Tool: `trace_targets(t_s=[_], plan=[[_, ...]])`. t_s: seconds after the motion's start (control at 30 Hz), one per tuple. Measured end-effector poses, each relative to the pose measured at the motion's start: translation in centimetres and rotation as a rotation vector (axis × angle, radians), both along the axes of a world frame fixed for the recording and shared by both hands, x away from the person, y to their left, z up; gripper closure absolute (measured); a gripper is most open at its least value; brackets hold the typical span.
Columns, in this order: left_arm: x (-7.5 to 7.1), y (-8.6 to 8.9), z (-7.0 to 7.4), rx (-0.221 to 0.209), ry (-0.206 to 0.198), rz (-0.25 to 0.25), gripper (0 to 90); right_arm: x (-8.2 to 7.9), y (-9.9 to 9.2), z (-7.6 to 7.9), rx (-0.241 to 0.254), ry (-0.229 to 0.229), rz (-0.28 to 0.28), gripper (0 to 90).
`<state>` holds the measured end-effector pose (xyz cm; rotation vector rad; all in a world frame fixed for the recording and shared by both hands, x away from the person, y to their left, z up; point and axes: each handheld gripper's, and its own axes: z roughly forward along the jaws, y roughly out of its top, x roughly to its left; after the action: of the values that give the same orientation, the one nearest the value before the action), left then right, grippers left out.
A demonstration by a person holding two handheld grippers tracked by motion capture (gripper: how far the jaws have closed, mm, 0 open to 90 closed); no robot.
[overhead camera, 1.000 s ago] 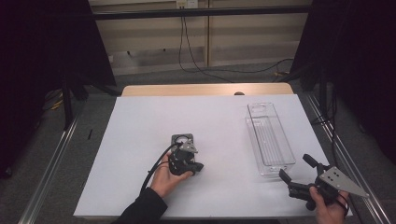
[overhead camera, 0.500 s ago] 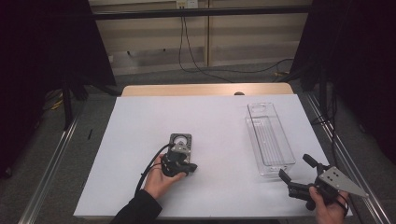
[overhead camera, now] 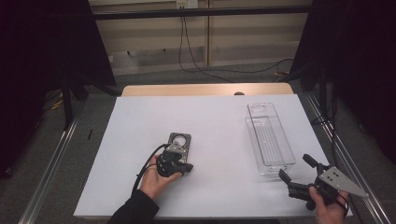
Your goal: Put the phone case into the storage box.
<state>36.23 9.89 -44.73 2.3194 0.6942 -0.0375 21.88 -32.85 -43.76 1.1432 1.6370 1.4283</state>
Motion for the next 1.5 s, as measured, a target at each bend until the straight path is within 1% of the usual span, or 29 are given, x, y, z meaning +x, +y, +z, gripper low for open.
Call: trace_targets(t_s=[0.07,0.13,0.23,0.33,0.37,0.4,0.53,0.6,0.67,0.73,0.97,1.0,1.07,1.13,1.2,1.27,1.3,1.33,1.4,1.47,1.5], plan=[[0.0,0.3,0.0,0.002,-0.001,0.002,90.0,0.0,0.0,0.0,0.000,-0.001,0.001,0.0],[0.0,0.6,0.0,-0.006,0.004,0.015,90.0,0.0,0.0,0.0,-0.002,-0.002,0.002,0.0],[-0.1,0.8,0.0,0.002,-0.003,0.019,90.0,0.0,0.0,0.0,0.001,0.000,0.001,0.0],[-0.1,1.3,0.0,-0.004,0.000,0.025,90.0,0.0,0.0,0.0,-0.005,-0.002,0.005,0.0],[-0.1,1.3,0.0,-0.006,-0.003,0.033,90.0,0.0,0.0,0.0,-0.002,-0.001,0.003,0.0],[-0.2,1.4,0.0,0.001,-0.010,0.036,90.0,0.0,0.1,0.0,0.004,0.001,0.001,0.0],[-0.2,1.5,0.0,0.004,-0.011,0.037,90.0,0.0,0.0,0.0,-0.004,-0.001,0.007,0.0],[-0.4,1.5,0.0,0.006,-0.020,0.042,90.0,0.0,0.1,0.0,0.001,-0.001,0.003,0.0],[-0.4,1.6,0.1,0.011,-0.021,0.041,90.0,0.0,0.0,0.0,-0.001,-0.001,0.005,0.0],[-0.6,1.9,0.1,0.016,-0.034,0.044,90.0,0.0,0.0,0.0,-0.004,-0.002,0.007,0.0],[-0.7,2.2,0.0,0.004,-0.035,0.048,90.0,0.0,0.1,0.0,-0.001,0.002,0.015,0.0],[-0.8,2.2,0.0,0.006,-0.039,0.048,90.0,0.0,0.1,0.1,-0.003,0.000,0.015,0.0],[-1.0,2.1,0.2,0.021,-0.076,0.052,90.0,0.0,0.1,0.0,-0.001,0.000,0.011,0.0],[-1.1,2.1,0.4,-0.003,-0.090,0.059,90.0,0.0,0.1,0.0,0.001,0.001,0.012,0.0],[-1.1,2.2,0.7,-0.016,-0.097,0.059,90.0,0.0,0.1,0.0,-0.002,0.001,0.015,0.0],[-1.2,2.3,0.9,-0.049,-0.099,0.066,90.0,0.0,0.1,0.0,-0.001,0.001,0.014,0.0],[-1.3,2.4,1.1,-0.060,-0.110,0.067,90.0,0.0,0.1,0.0,0.001,0.002,0.014,0.0],[-1.5,2.4,1.4,-0.089,-0.133,0.063,89.6,0.0,0.1,0.0,0.001,0.002,0.013,0.0],[-1.8,2.5,2.0,-0.117,-0.159,0.071,85.1,0.0,0.1,0.0,0.000,0.001,0.012,0.0],[-2.0,2.6,2.4,-0.146,-0.170,0.067,80.8,0.0,0.1,0.0,0.001,0.001,0.015,0.0],[-2.0,2.7,2.5,-0.154,-0.175,0.066,80.1,0.0,0.1,0.0,0.001,0.001,0.015,0.0]])
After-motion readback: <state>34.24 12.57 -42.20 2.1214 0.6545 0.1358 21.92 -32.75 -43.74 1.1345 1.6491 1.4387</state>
